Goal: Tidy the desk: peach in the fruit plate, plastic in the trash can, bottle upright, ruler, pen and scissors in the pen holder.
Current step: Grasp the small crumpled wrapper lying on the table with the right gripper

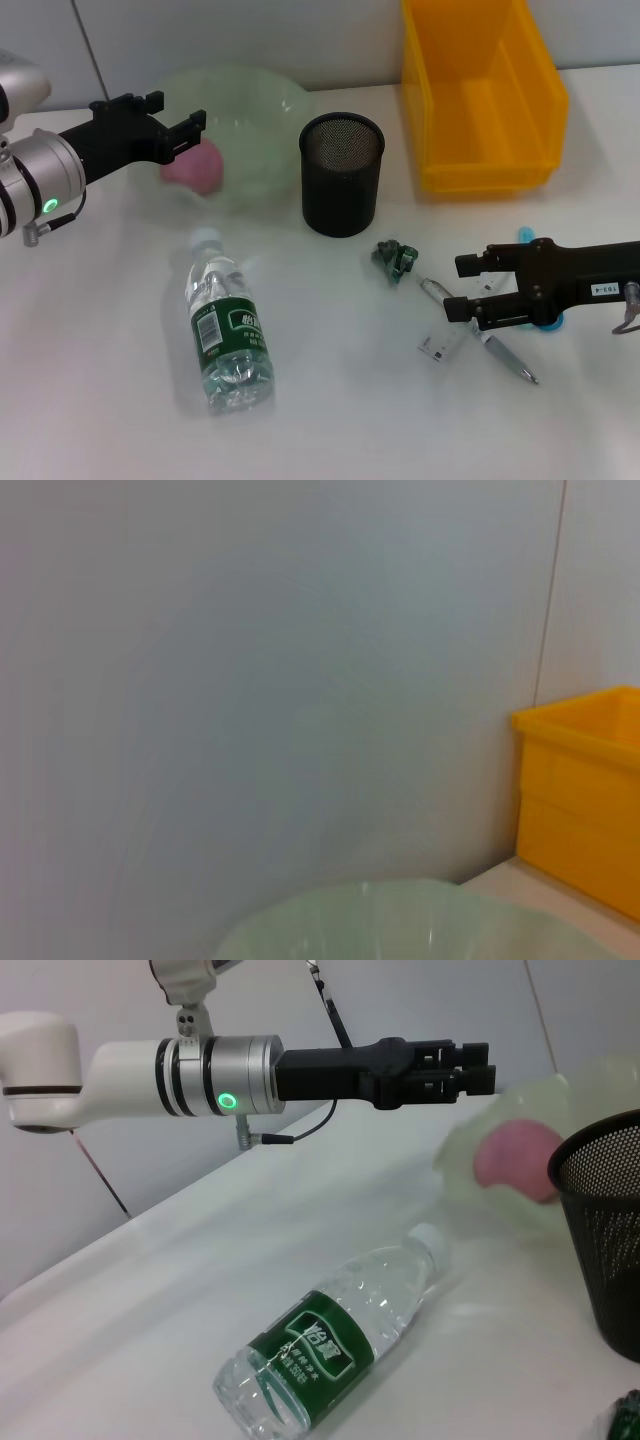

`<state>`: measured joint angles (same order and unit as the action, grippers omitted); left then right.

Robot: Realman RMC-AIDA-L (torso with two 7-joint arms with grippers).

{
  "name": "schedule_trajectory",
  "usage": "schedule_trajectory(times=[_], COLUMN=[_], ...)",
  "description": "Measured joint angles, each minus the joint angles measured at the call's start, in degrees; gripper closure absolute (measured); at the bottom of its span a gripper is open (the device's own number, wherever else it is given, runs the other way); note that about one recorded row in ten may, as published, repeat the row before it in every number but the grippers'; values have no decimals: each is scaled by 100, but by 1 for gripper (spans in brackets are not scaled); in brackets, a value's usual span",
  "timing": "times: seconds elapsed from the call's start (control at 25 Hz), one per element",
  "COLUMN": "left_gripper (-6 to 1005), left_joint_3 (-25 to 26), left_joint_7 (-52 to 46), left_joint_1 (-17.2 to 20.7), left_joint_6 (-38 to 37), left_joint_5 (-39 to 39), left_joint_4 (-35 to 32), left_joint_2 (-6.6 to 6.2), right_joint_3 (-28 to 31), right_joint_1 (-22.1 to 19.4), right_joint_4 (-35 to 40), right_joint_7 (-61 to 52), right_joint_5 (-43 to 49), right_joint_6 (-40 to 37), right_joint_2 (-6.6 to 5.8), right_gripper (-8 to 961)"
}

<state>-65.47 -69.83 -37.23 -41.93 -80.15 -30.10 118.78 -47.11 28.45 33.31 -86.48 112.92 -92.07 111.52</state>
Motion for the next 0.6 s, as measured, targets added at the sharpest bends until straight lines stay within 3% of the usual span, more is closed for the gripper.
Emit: schedule_trajectory(times=[0.24,0.32,0.4,0.44,0.48,0.52,0.6], left_gripper=[296,239,182,153,154,155,158], left_joint_3=[-1,0,-1,1,1,1,28], left_joint_7=[-166,-837,-916,-1302,-1302,-1727,-2150], left_joint_1=[47,167,190,333,333,544,694], left_joint_6=[-208,-867,-948,-1463,-1463,-2303,-3223], left_joint_5=[1,-170,-203,-377,-377,-597,-833], left_joint_4=[-39,-296,-344,-619,-619,-1008,-1315], left_joint_2=[-18,-99,-109,-160,-160,-254,-361], right_joint_3=[1,5,7,8,8,9,10], right_joint_1=[-13,-19,-23,-24,-23,-23,-24], right_joint_4=[2,12,22,23,25,32,37], right_joint_7=[-2,-3,-9,-10,-13,-21,-24], right_joint_5=[3,3,3,3,3,3,3], right_joint_6=[-14,-18,-20,-20,-22,-22,-21], right_joint_2=[0,0,0,-2,-3,-7,-9], right_gripper=[149,149,150,150,150,151,151])
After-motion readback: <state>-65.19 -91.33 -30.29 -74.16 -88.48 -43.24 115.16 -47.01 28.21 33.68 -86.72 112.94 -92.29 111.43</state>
